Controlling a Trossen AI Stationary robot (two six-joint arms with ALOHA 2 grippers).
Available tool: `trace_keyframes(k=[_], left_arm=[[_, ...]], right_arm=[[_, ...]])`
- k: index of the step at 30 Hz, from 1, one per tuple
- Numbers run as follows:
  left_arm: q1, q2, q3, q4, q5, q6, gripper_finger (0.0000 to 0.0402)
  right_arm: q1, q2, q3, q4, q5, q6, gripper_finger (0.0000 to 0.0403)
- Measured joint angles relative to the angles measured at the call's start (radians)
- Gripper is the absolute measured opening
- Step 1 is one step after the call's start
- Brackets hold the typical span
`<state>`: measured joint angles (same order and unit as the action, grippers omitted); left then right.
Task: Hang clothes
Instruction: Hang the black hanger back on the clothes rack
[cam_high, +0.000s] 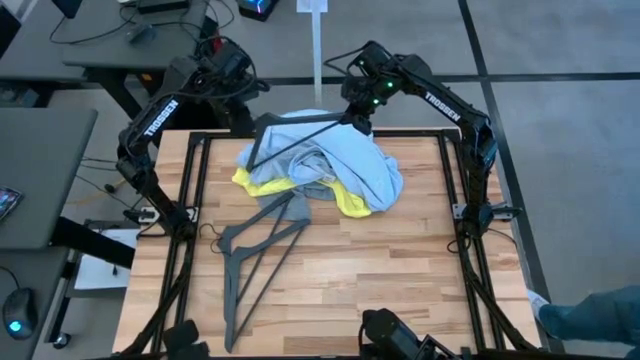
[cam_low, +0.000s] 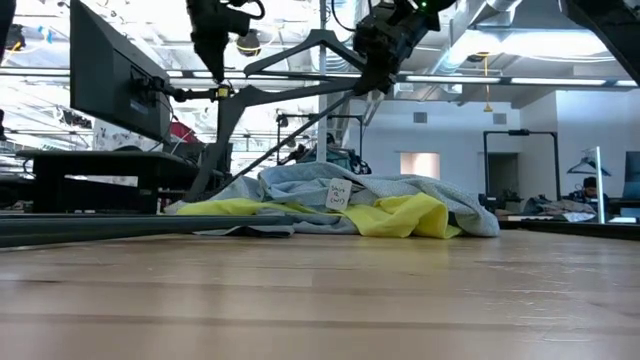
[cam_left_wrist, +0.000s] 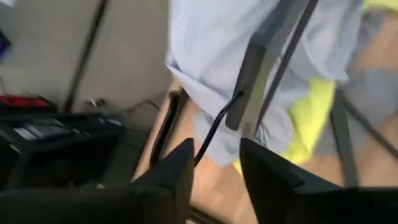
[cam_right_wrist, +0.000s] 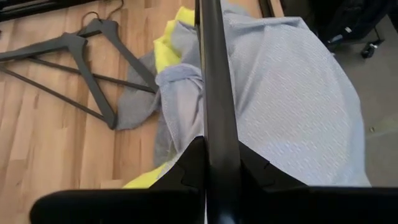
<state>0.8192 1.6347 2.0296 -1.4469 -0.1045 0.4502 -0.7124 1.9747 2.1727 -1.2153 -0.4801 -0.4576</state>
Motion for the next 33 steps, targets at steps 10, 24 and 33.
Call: trace_keyframes(k=[10, 24, 33], left_arm=[[0.051, -0.005, 0.228, 0.224, 0.007, 0.050, 0.0156], [0.068, -0.020, 0.319, 0.550, -0.011, 0.108, 0.0153], [0.074, -0.019, 0.319, 0.708, -0.132, 0.190, 0.0153]], right_arm=[[-0.030, -0.008, 0.001, 0.118, -0.016, 0.052, 0.0028], [-0.115, -0.048, 0.001, 0.330, -0.032, 0.184, 0.0028], [-0.146, -0.048, 0.024, 0.464, -0.038, 0.222, 0.0028]])
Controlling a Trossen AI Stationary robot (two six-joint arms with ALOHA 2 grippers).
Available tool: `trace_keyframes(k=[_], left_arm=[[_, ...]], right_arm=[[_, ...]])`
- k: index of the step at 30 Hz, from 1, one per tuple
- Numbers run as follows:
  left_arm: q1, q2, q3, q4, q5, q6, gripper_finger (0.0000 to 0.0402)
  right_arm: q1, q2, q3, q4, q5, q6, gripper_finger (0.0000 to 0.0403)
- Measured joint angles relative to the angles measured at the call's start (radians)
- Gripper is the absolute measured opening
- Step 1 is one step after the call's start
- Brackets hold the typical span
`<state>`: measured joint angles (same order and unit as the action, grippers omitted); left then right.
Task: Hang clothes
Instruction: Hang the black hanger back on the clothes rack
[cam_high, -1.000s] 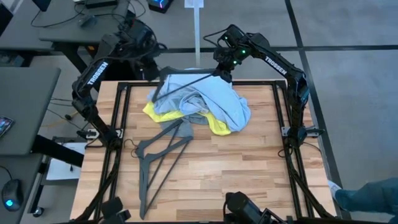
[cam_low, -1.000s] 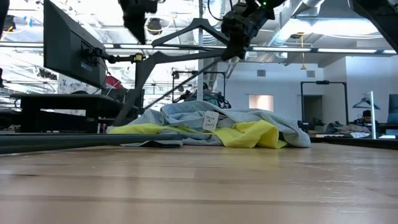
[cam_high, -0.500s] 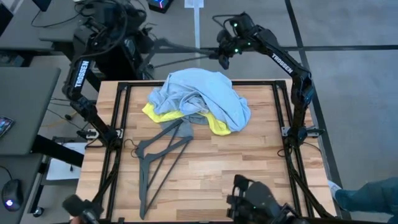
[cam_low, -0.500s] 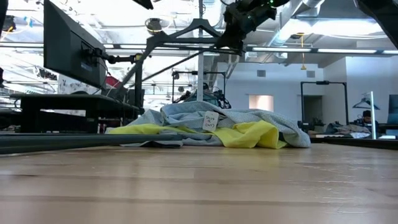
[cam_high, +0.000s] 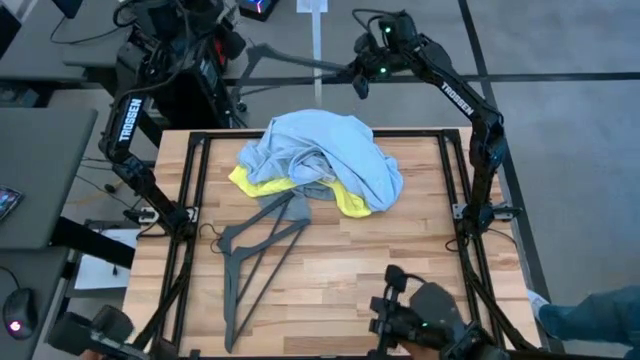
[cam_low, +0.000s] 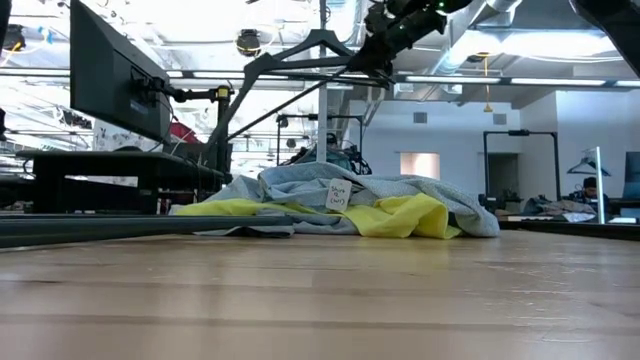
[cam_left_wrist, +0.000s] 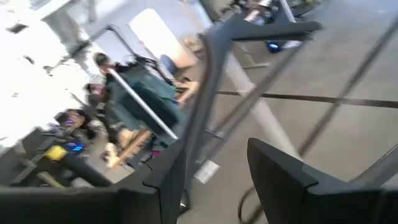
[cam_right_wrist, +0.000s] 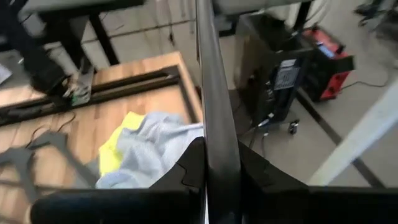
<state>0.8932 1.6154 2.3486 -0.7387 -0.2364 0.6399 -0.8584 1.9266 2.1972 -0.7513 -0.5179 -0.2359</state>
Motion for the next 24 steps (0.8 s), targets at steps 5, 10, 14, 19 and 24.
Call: trace_keyframes(k=[5, 10, 14, 19, 24], left_arm=[[0.003, -0.001, 0.000, 0.034, -0.004, -0.025, 0.0153], [0.003, -0.003, 0.000, 0.030, -0.004, -0.016, 0.0153], [0.003, -0.003, 0.000, 0.027, -0.003, -0.024, 0.0153], [0.003, -0.003, -0.001, 0.005, -0.003, -0.051, 0.0153], [0.003, -0.003, -0.001, -0.037, -0.003, -0.051, 0.0153]], right_arm=[[-0.051, -0.002, 0.039, 0.115, 0.000, 0.050, 0.0027], [-0.086, -0.002, 0.059, 0.168, 0.003, 0.062, 0.0027], [-0.103, -0.002, 0.074, 0.248, 0.003, 0.081, 0.0027], [-0.137, -0.002, 0.104, 0.323, 0.000, 0.112, 0.0027], [-0.176, -0.002, 0.147, 0.319, 0.004, 0.116, 0.0026]])
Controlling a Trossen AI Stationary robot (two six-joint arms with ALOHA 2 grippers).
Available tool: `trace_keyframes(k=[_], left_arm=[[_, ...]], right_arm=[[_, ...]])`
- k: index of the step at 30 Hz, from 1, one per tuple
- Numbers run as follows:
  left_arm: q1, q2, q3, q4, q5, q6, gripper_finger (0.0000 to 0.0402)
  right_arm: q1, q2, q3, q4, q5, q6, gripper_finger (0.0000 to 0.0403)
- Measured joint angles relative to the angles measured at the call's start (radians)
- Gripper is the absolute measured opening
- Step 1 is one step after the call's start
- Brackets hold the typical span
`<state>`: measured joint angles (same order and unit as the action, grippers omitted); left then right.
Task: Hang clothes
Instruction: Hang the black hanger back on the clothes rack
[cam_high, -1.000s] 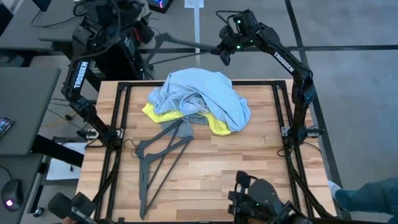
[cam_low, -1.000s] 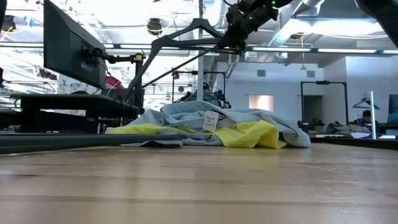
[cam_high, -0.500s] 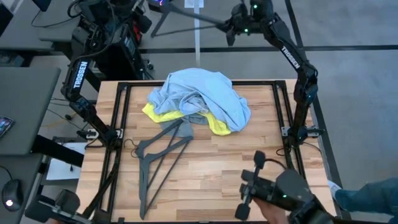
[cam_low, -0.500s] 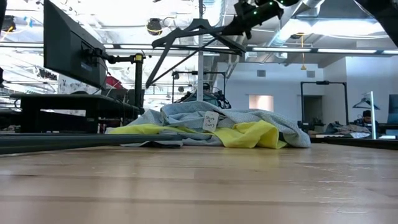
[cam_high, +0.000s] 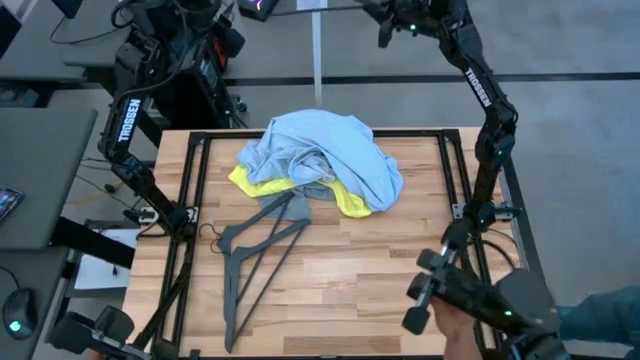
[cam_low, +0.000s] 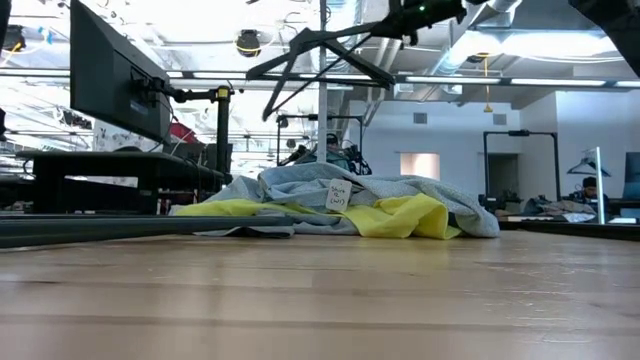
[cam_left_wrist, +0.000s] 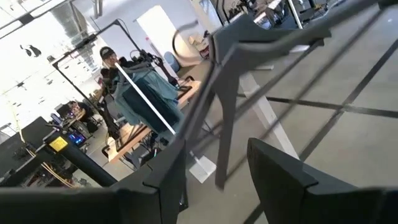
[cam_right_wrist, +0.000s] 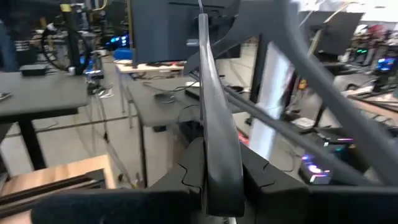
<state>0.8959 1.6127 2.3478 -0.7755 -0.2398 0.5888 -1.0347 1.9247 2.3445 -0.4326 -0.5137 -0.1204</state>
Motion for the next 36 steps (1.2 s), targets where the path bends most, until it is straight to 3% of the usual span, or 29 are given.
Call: trace_keyframes(k=[22, 32, 36], left_arm=[[-0.001, 0.000, 0.000, -0.022, 0.000, -0.037, 0.0153], [-0.001, 0.000, 0.000, -0.022, 0.000, -0.050, 0.0153], [-0.001, 0.000, 0.000, -0.022, 0.000, -0.054, 0.0153]], right_arm=[[-0.109, -0.114, 0.009, -0.024, -0.021, -0.007, 0.0025], [-0.140, -0.121, 0.009, -0.197, -0.004, -0.019, 0.0025], [-0.147, -0.121, 0.008, -0.233, 0.032, -0.014, 0.0073]])
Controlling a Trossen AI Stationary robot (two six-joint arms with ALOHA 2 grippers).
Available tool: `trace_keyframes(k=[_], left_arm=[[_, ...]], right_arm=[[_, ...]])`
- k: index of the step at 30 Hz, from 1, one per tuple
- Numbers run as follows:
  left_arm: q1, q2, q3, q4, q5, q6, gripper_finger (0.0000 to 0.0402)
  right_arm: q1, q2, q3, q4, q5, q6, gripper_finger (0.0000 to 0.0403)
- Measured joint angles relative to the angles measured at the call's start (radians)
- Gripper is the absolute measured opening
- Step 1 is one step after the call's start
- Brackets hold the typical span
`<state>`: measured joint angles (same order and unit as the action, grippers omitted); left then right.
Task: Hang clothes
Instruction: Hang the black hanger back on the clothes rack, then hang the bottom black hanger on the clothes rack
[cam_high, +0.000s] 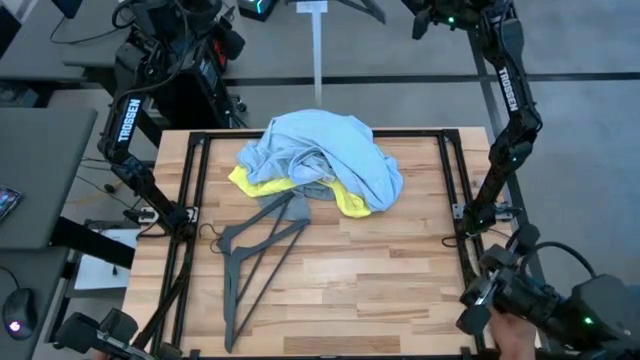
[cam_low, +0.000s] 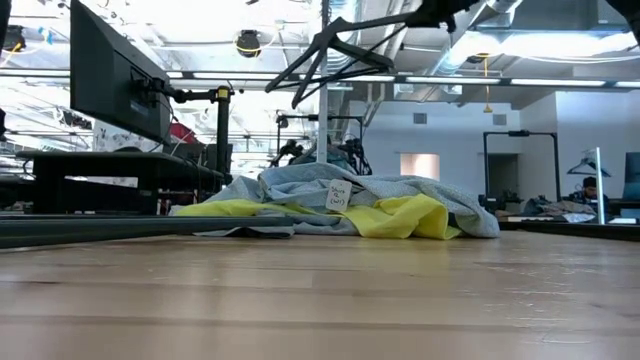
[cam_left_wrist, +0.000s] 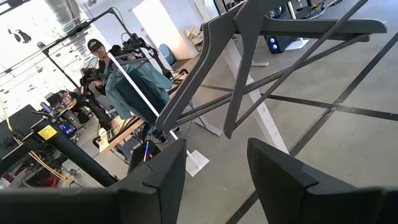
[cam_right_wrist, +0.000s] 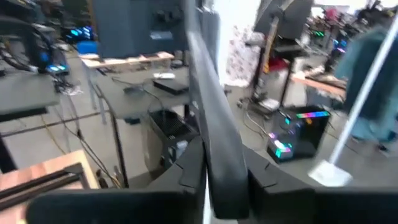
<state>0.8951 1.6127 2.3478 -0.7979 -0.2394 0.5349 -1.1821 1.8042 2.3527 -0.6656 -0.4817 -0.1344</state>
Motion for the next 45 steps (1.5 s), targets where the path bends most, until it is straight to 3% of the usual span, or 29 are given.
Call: trace_keyframes(k=[10, 16, 19, 22, 28, 35, 45], left_arm=[[0.000, 0.000, 0.000, -0.070, 0.000, 0.000, 0.0153], [-0.011, 0.000, -0.003, -0.281, 0.034, -0.082, 0.0153], [-0.034, 0.001, -0.030, -0.385, 0.129, -0.172, 0.0153], [-0.076, 0.002, -0.085, -0.504, 0.221, -0.268, 0.0153], [-0.225, 0.003, -0.365, -0.626, 0.264, -0.460, 0.0153], [-0.430, -0.044, -0.805, -0.506, 0.265, -0.674, 0.0153], [-0.791, -0.274, -1.234, -0.327, 0.272, -1.317, 0.0153]], right_arm=[[-0.002, -0.018, -0.001, -0.123, 0.020, -0.004, 0.0223], [0.030, -0.024, -0.001, -0.447, 0.018, 0.026, 0.0238], [0.118, -0.019, -0.001, -0.620, 0.000, -0.002, 0.0235], [0.240, -0.018, -0.044, -0.673, -0.031, -0.014, 0.0234], [0.479, -0.018, -0.294, -0.600, -0.039, -0.074, 0.0234], [0.618, -0.015, -0.676, -0.364, -0.039, -0.105, 0.0234], [0.743, -0.015, -0.918, 0.019, -0.043, -0.081, 0.0234]])
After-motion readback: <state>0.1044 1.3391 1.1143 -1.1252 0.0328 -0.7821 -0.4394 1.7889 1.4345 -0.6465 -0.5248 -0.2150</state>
